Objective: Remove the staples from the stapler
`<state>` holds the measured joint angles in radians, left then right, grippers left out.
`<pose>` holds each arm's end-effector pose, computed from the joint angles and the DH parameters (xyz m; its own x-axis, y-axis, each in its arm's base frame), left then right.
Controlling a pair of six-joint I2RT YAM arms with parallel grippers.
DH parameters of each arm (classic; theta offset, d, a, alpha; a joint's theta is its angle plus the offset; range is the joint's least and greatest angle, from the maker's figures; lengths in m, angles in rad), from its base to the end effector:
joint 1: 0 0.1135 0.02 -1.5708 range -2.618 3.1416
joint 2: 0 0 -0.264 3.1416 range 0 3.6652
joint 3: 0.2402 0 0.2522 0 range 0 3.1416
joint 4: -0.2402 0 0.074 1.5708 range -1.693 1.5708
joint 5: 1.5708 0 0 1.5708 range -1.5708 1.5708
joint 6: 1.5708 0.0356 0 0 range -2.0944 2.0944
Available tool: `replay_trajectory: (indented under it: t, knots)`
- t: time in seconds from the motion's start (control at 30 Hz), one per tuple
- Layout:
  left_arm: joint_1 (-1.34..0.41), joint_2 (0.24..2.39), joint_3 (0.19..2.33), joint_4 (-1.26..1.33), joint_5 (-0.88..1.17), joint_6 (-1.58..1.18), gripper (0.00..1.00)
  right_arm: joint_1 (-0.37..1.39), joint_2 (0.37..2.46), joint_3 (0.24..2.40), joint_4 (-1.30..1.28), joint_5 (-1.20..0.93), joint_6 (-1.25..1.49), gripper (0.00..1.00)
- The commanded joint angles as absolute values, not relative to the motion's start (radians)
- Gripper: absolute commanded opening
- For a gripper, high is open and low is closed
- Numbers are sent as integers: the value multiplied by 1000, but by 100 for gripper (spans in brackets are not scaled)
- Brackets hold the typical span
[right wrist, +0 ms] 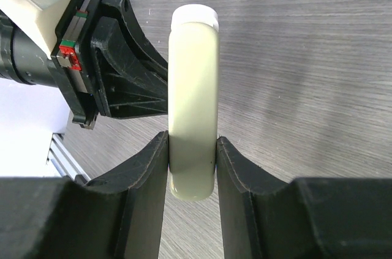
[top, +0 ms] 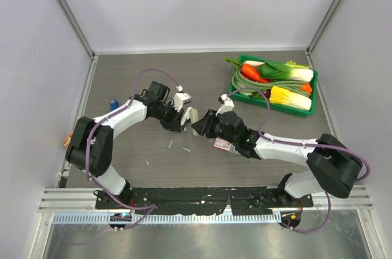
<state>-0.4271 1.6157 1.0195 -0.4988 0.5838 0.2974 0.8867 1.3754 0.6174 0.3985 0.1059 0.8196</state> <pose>0.2792 -0.1487 0.1972 -0.6049 0.5440 -0.5815 0.7873 0.5182 -0.3342 0.1864 0.2226 0.2092 -0.6693 0.3293 -0.6661 -0.3208 0.6805 0.6588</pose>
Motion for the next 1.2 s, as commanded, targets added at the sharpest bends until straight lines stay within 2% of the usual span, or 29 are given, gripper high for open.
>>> replay_trajectory:
  t: [0.0, 0.33, 0.63, 0.87, 1.17]
  knots:
    - [-436, 1614, 1060, -517, 611, 344, 0, 893, 1390, 632, 477, 41, 841, 1]
    - [-452, 1513, 982, -405, 407, 416, 0, 893, 1312, 614, 358, 44, 778, 1]
    - [-564, 1425, 838, -216, 128, 528, 0, 893, 1270, 623, 218, 63, 681, 1]
    - [-620, 1420, 769, -97, 8, 590, 0, 893, 1194, 620, 97, 100, 607, 1]
    - [-713, 1425, 669, 70, -199, 713, 0, 894, 1152, 574, 80, 124, 609, 1]
